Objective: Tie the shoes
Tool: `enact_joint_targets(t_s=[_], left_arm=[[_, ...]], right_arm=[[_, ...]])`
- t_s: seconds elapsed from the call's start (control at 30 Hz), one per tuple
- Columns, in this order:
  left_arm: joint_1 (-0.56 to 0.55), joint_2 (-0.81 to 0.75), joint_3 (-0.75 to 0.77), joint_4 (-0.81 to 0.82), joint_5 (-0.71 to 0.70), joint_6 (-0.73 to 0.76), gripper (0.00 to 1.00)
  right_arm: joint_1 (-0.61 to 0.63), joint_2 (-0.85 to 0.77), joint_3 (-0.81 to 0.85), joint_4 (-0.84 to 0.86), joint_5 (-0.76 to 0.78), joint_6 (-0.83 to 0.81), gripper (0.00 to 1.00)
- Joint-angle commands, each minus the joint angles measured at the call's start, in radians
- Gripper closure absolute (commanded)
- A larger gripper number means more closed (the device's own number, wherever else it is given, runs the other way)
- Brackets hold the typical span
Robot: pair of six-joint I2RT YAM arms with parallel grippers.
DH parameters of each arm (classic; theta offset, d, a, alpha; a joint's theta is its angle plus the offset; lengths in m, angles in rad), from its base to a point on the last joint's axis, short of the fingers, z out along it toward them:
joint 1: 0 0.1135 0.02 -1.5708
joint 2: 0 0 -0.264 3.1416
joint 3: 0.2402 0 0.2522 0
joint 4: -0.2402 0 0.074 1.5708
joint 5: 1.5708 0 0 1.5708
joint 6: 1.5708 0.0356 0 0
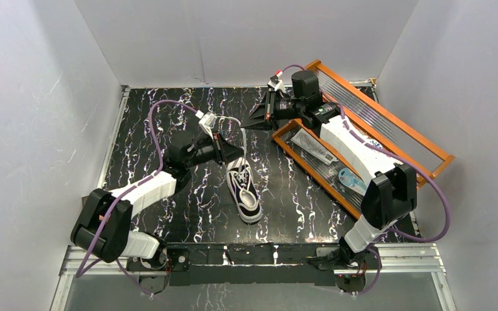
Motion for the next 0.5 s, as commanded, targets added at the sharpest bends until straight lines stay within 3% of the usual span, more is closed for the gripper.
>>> enact_joint_targets(t_s=[0.0, 0.13, 0.47], left_arm=[[-0.006, -0.054, 0.001, 0.082, 0.021, 0.000, 1.00], [-0.006, -0.079, -0.042, 0.153, 0.034, -0.011, 1.00], [-0.006, 0.009, 0.026, 0.180, 0.071, 0.019, 1.00]], right_arm=[[-0.031, -0.085, 0.028, -0.038, 0.103, -0.058, 1.00], [-0.035, -0.032, 0.035, -0.009, -0.009, -0.027, 1.00], [-0.018, -0.029, 0.012, 0.030, -0.048, -0.001, 1.00]])
